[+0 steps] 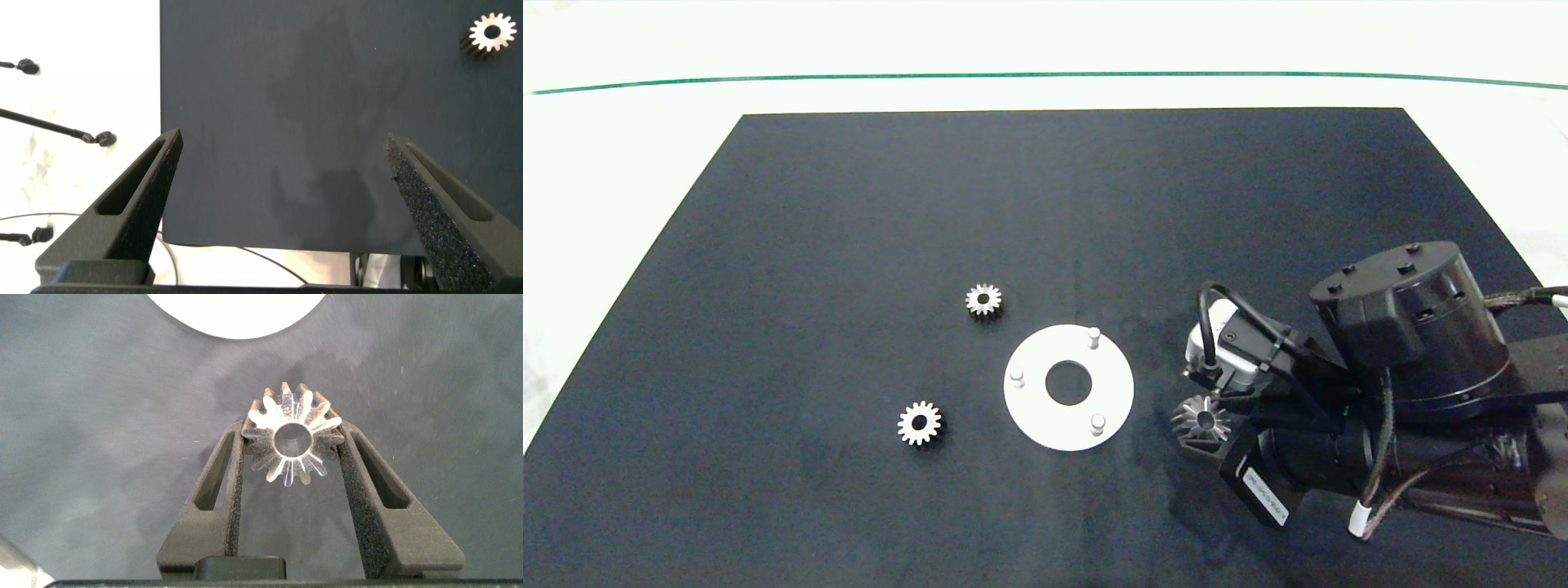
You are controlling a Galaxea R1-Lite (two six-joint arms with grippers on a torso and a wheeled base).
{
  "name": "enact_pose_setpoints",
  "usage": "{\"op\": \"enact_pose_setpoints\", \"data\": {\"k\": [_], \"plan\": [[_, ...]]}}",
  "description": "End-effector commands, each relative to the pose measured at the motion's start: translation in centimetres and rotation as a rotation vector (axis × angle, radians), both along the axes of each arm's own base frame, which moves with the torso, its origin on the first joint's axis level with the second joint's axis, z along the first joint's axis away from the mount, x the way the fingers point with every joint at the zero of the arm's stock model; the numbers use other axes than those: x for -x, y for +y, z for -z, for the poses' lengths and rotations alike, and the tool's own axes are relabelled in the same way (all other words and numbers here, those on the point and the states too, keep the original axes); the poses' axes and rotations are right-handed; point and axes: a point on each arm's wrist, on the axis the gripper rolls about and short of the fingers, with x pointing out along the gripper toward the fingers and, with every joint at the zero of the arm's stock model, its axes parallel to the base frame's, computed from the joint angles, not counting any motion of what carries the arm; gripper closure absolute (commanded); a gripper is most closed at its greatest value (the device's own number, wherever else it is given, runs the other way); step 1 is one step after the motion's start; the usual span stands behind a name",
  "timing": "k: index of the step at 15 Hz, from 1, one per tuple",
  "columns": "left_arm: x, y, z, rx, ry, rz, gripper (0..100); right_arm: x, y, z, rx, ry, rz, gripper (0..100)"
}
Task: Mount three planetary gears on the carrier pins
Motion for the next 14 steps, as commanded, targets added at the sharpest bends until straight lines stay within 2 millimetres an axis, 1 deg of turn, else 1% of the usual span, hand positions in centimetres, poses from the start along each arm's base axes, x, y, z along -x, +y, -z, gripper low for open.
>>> {"op": "enact_pose_setpoints", "data": {"k": [1, 2, 6, 7, 8, 11, 14], "plan": [[0.0, 0.0, 0.0, -0.003, 0.003, 0.000, 0, 0.4, 0.7, -2.1, -0.023, -0.026, -0.029, 72], [0.0, 0.0, 0.0, -0.003, 0.003, -0.002, 0, 0.2, 1.4, -2.7, -0.023, -0.026, -0.042, 72], [0.6, -0.1, 0.2, -0.006, -0.009, 0.000, 0, -0.8, 3.9, -3.3, 0.014, 0.011, -0.077, 72], [0.7, -0.1, 0.2, -0.006, -0.010, -0.001, 0, -0.9, 4.2, -3.4, 0.018, 0.014, -0.080, 72], [0.6, -0.1, 0.2, -0.006, -0.009, -0.001, 0, -1.1, 5.1, -3.6, 0.030, 0.022, -0.094, 72], [0.6, -0.1, 0.2, -0.005, -0.006, 0.000, 0, -1.3, 5.9, -3.3, 0.066, 0.053, -0.109, 72], [0.8, -0.1, 0.3, -0.006, -0.010, 0.000, 0, -1.7, 6.5, -2.3, 0.089, 0.074, -0.111, 72]]}}
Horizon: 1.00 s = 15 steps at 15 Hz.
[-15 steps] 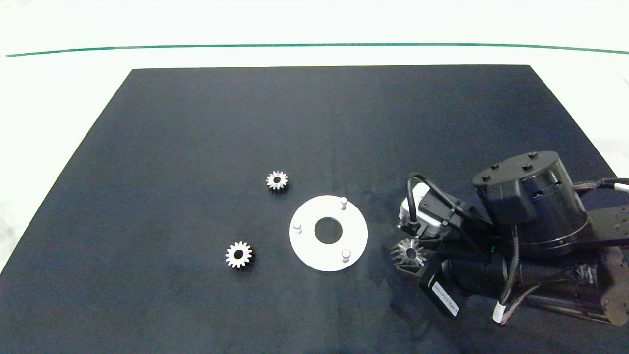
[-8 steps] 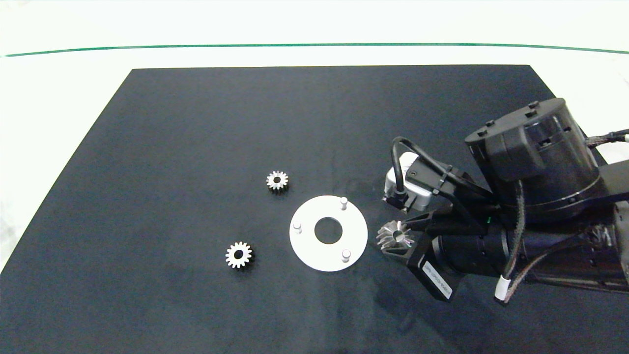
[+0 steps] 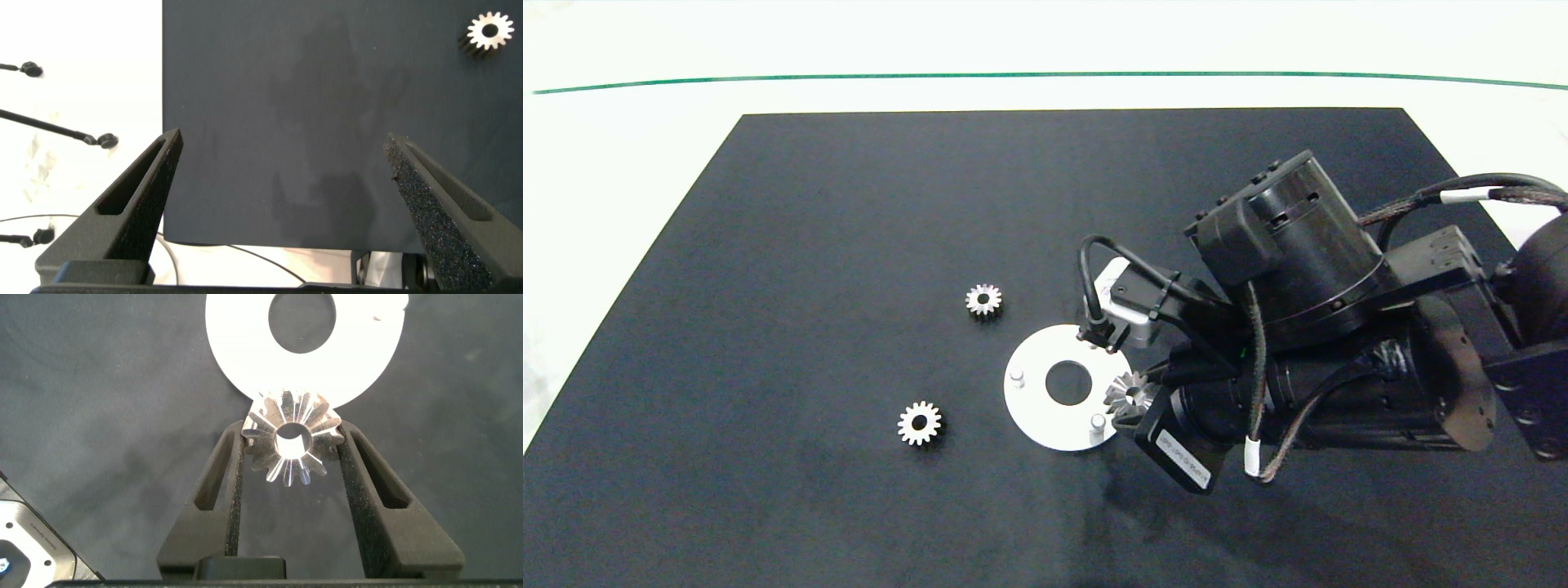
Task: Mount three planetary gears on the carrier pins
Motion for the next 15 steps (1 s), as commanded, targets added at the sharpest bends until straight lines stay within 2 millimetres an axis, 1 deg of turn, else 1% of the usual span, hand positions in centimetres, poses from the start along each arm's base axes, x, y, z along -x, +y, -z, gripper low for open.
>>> {"op": "enact_pose_setpoints", "data": {"k": [1, 4, 9, 12, 15], "plan": [[0.2, 0.0, 0.1, -0.002, -0.004, 0.000, 0, -0.7, 1.0, 1.5, 0.037, 0.029, -0.002, 72], [0.4, -0.1, 0.2, -0.003, -0.011, 0.000, 0, -1.3, 1.7, 2.4, 0.055, 0.041, 0.000, 72], [0.8, -0.1, 0.5, -0.002, 0.006, 0.002, 0, -2.0, 3.0, 2.9, 0.050, 0.039, -0.005, 72], [0.8, -0.1, 0.5, -0.003, 0.003, 0.004, 0, -2.2, 3.1, 3.4, 0.061, 0.047, -0.005, 72], [0.8, -0.1, 0.5, -0.003, 0.003, 0.004, 0, -2.3, 2.9, 3.3, 0.059, 0.045, 0.004, 72]]}}
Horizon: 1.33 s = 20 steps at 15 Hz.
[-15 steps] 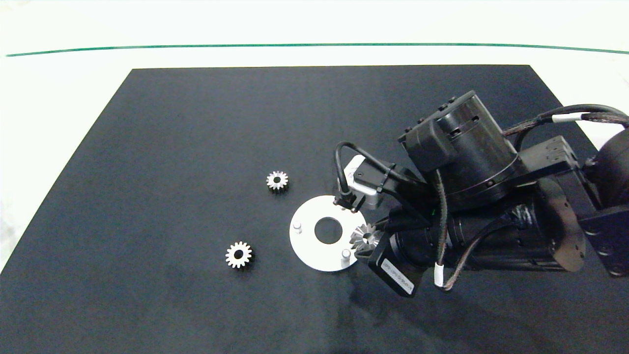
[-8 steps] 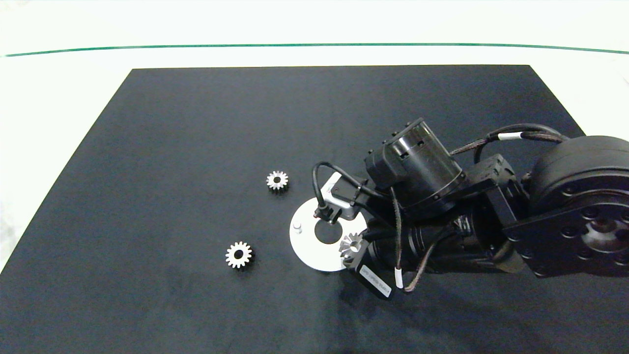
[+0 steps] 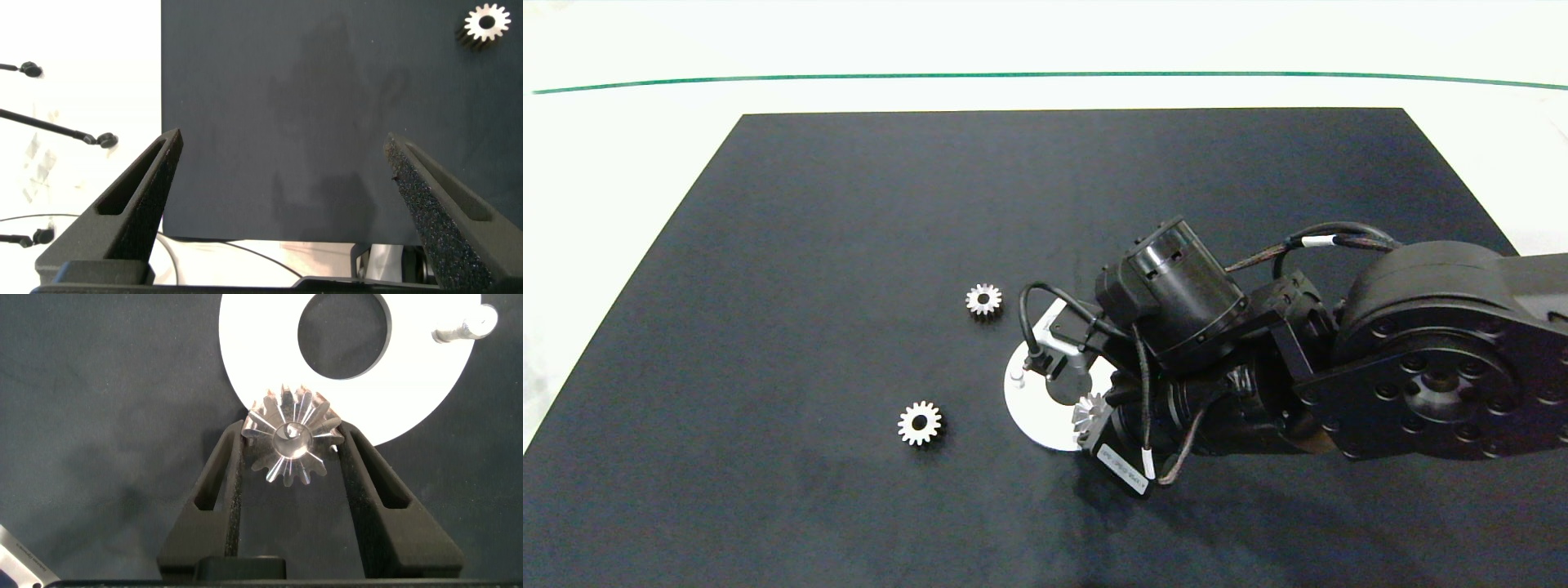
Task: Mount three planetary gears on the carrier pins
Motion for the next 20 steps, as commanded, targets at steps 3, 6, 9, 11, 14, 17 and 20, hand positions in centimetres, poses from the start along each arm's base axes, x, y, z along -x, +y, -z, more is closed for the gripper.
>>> {"op": "enact_pose_setpoints", "data": {"k": [3, 6, 9, 11, 14, 17, 20], "plan": [[0.0, 0.0, 0.1, -0.001, 0.004, 0.001, 0, -0.2, -0.3, 0.0, 0.015, -0.012, 0.022, 72], [0.1, 0.0, 0.1, -0.001, 0.003, 0.001, 0, -0.2, -0.2, 0.2, 0.020, -0.011, 0.023, 72], [0.1, 0.0, 0.1, -0.001, 0.001, 0.001, 0, -0.1, -0.2, 0.3, 0.024, -0.006, 0.021, 72], [0.1, 0.0, 0.1, -0.001, 0.001, 0.001, 0, -0.1, -0.2, 0.3, 0.022, -0.006, 0.020, 0], [0.1, 0.0, 0.2, -0.001, 0.003, 0.001, 0, 0.0, -0.3, 0.0, 0.016, -0.010, 0.021, 0], [0.1, 0.0, 0.2, -0.001, 0.001, 0.001, 0, 0.0, -0.3, 0.0, 0.013, -0.011, 0.020, 0], [0.2, 0.0, 0.2, -0.002, -0.003, 0.001, 0, 0.5, -0.5, -2.1, -0.041, -0.054, 0.016, 0]]}}
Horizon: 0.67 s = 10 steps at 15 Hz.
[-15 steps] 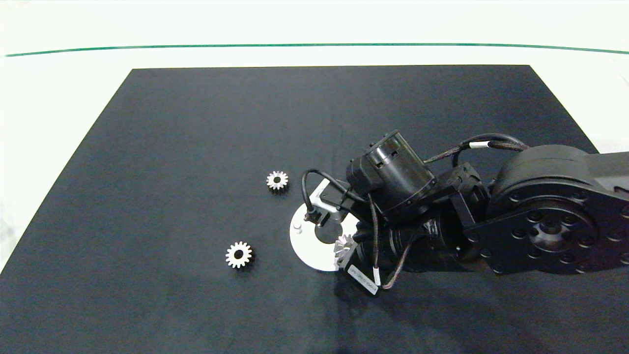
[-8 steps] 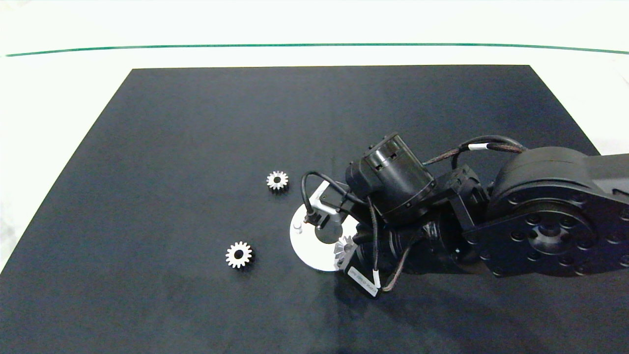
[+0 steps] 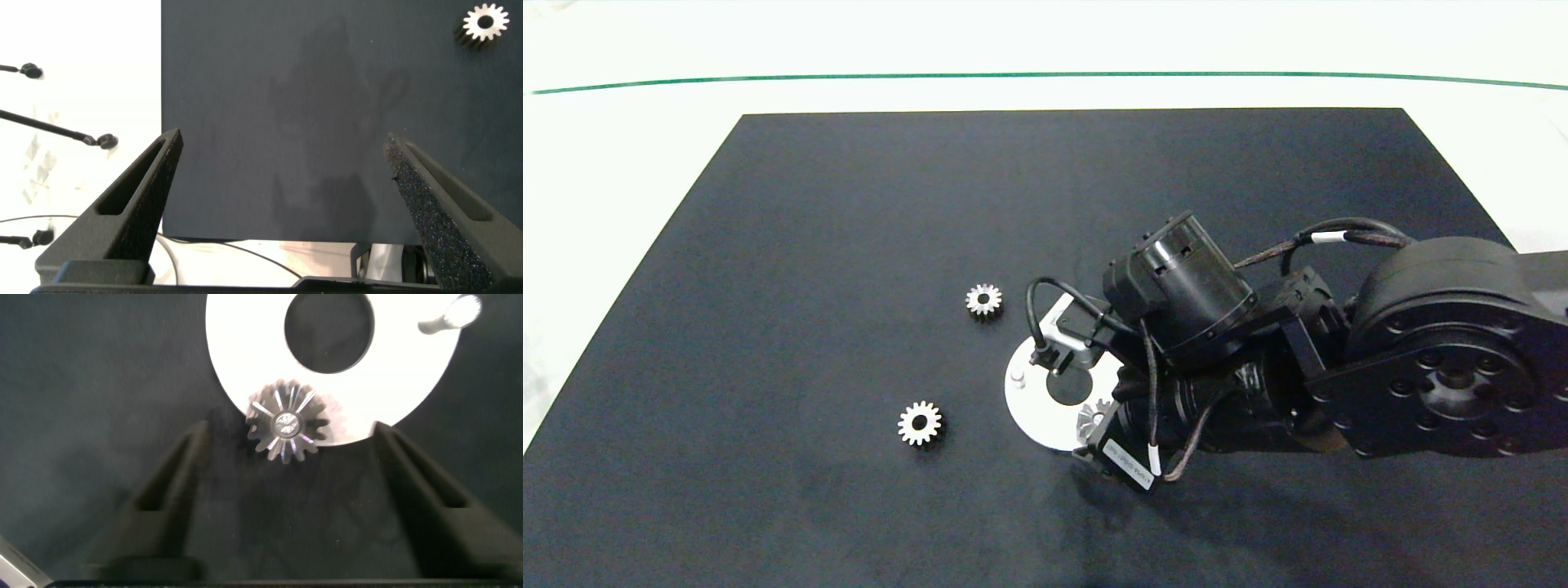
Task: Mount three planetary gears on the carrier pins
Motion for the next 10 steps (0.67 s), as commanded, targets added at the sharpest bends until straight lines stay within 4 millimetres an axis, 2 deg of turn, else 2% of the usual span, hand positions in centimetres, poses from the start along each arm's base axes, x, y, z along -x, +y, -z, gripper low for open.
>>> {"op": "enact_pose_setpoints", "data": {"k": [1, 4, 10], "plan": [[0.1, 0.0, 0.1, -0.001, 0.003, -0.002, 0, 0.2, -0.1, -2.2, -0.055, -0.049, -0.001, 0], [0.4, -0.1, 0.2, -0.002, -0.005, -0.002, 0, -0.4, 0.5, -5.2, -0.167, -0.107, 0.031, 0], [0.7, -0.1, 0.4, -0.001, 0.000, -0.004, 0, -2.9, 3.1, -5.2, -0.208, -0.133, 0.041, 0]]}}
